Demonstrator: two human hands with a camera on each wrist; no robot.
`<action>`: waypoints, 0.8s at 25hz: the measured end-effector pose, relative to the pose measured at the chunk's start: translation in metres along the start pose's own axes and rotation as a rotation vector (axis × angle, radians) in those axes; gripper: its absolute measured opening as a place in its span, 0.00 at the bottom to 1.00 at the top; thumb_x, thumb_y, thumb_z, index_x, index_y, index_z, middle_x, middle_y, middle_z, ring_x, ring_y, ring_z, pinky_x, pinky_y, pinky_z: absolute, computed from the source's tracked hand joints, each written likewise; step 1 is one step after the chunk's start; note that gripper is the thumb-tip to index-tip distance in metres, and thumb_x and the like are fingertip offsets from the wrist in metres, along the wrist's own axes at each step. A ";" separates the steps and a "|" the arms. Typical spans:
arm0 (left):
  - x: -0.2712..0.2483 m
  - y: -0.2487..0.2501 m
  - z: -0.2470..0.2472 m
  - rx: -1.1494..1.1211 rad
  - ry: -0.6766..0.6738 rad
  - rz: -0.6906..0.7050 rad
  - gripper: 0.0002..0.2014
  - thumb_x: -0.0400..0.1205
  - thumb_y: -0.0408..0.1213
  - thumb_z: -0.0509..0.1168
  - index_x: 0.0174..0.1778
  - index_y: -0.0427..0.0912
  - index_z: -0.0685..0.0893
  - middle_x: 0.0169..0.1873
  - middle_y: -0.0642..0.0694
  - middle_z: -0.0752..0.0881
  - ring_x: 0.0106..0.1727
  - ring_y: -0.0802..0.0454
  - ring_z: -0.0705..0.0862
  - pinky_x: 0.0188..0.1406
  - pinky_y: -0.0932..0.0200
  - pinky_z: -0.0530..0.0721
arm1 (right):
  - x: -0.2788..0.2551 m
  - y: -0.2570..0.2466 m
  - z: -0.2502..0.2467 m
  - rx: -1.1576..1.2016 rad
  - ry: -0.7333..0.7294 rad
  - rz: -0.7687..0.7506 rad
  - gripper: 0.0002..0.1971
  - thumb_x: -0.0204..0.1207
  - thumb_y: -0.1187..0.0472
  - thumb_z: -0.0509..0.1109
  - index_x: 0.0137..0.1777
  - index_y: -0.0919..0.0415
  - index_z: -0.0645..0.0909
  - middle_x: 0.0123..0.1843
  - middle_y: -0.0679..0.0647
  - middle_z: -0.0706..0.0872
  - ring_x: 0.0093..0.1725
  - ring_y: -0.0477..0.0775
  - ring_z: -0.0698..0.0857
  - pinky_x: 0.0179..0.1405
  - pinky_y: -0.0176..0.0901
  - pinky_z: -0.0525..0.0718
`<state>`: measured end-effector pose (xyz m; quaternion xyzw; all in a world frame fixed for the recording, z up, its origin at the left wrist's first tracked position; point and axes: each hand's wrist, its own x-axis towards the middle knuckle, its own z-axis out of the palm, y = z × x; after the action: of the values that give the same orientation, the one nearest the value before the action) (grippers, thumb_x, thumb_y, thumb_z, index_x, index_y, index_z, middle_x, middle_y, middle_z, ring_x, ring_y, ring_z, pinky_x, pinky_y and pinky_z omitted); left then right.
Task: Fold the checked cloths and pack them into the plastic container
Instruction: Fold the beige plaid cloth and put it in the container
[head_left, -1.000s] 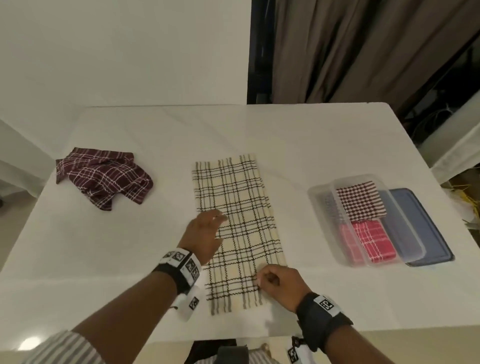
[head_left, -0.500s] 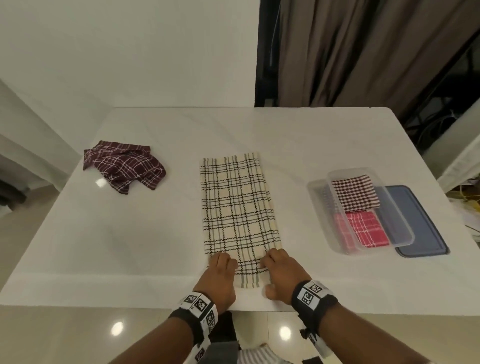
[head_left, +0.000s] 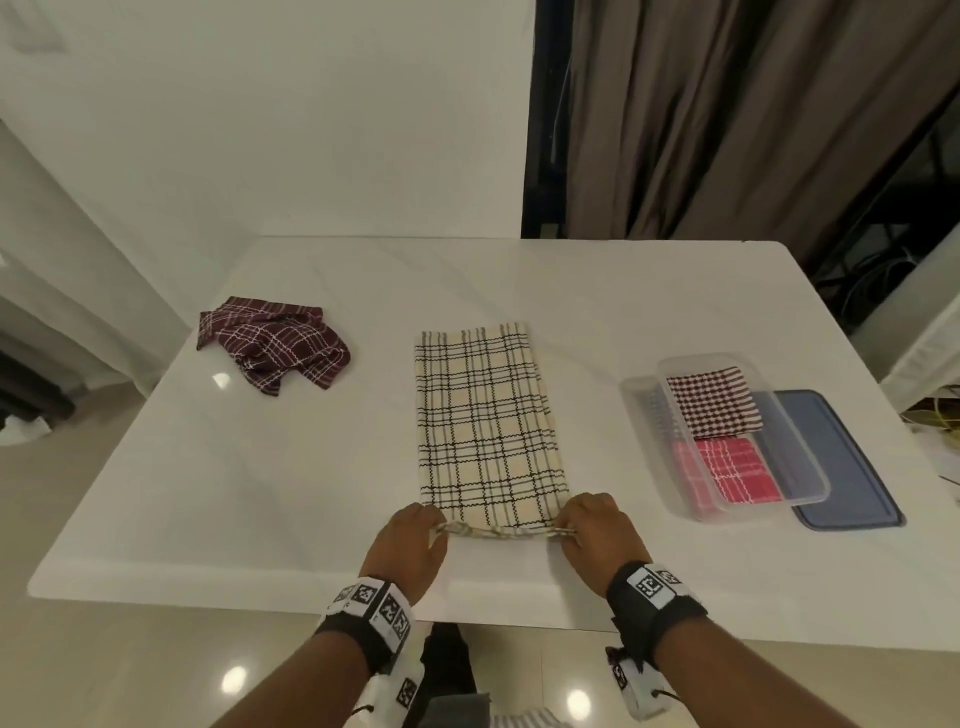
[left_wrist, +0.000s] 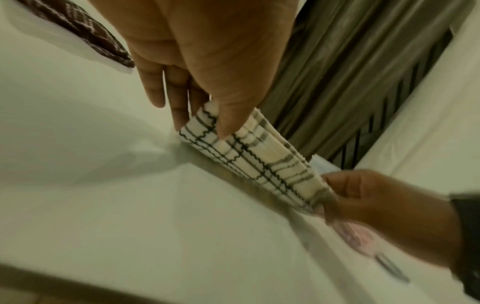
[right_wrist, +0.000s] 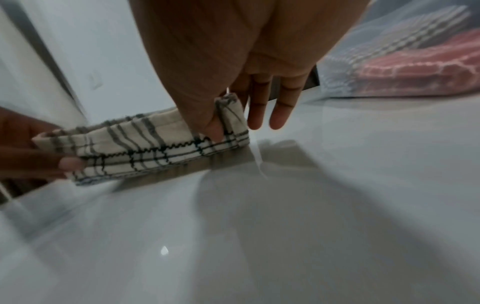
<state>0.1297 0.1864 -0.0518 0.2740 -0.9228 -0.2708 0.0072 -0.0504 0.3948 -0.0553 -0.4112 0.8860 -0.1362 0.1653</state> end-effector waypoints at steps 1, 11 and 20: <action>-0.001 -0.001 -0.010 -0.086 0.039 -0.020 0.06 0.83 0.39 0.66 0.55 0.49 0.84 0.52 0.55 0.85 0.54 0.56 0.84 0.56 0.64 0.79 | -0.002 0.003 -0.007 0.131 0.034 0.009 0.09 0.78 0.61 0.67 0.55 0.49 0.83 0.57 0.46 0.83 0.62 0.52 0.76 0.56 0.38 0.74; -0.028 0.014 -0.093 -0.486 0.181 -0.069 0.07 0.81 0.51 0.66 0.43 0.54 0.87 0.36 0.58 0.90 0.39 0.58 0.87 0.37 0.68 0.83 | -0.030 -0.020 -0.072 0.960 0.164 0.023 0.25 0.81 0.56 0.71 0.73 0.39 0.67 0.41 0.60 0.91 0.49 0.56 0.90 0.58 0.45 0.83; 0.037 -0.010 -0.091 -0.469 0.144 -0.126 0.08 0.83 0.51 0.65 0.47 0.53 0.86 0.38 0.61 0.91 0.42 0.61 0.89 0.41 0.64 0.86 | 0.039 -0.034 -0.066 0.778 0.264 0.058 0.14 0.81 0.65 0.69 0.55 0.42 0.86 0.54 0.35 0.88 0.55 0.38 0.85 0.54 0.27 0.82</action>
<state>0.1186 0.1153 0.0156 0.3402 -0.8129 -0.4574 0.1193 -0.0776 0.3501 0.0109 -0.2720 0.7931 -0.5080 0.1972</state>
